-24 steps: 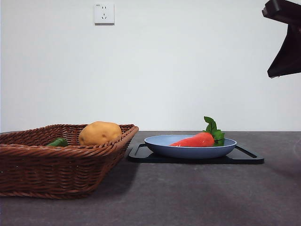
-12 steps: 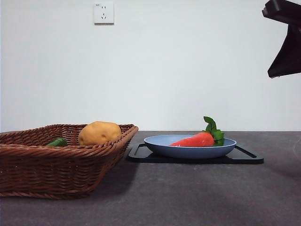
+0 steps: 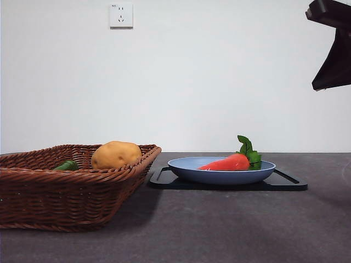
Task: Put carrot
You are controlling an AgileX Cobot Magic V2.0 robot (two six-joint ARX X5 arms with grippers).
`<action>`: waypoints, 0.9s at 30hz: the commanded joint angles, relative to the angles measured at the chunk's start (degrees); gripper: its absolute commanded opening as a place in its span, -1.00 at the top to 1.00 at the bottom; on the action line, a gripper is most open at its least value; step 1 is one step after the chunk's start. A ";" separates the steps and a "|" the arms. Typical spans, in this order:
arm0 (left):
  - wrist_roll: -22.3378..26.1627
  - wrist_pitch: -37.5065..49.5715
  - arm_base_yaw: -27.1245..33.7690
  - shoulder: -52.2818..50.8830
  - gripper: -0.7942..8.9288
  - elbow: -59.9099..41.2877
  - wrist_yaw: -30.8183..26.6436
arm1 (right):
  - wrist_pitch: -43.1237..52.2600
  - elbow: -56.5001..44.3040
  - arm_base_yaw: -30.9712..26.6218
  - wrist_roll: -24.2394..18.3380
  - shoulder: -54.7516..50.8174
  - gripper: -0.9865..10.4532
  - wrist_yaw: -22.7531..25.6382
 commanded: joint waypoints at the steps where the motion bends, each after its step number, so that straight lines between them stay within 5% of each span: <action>1: -0.61 0.46 0.13 -0.22 0.82 -0.61 -0.04 | 0.74 0.66 0.44 0.63 0.17 0.82 0.33; 10: -0.61 0.50 0.13 -0.22 0.82 -0.61 -0.04 | -1.49 0.63 0.15 0.04 -3.45 0.82 0.59; 13: -0.61 0.48 0.13 -0.22 0.82 -0.61 -0.04 | -4.55 0.33 -2.75 -7.98 -12.11 0.82 1.42; 16: -0.59 0.48 0.13 -0.22 0.82 -0.61 -0.02 | -4.52 -2.78 -9.35 -8.79 -21.03 0.82 1.27; 23: -0.61 0.48 0.13 -0.22 0.82 -0.61 -0.04 | -4.44 -14.58 -25.51 -8.46 -34.05 0.82 -12.33; 27: -0.61 0.48 0.13 -0.22 0.82 -0.61 -0.04 | -4.44 -18.38 -28.52 -7.45 -36.87 0.82 -13.66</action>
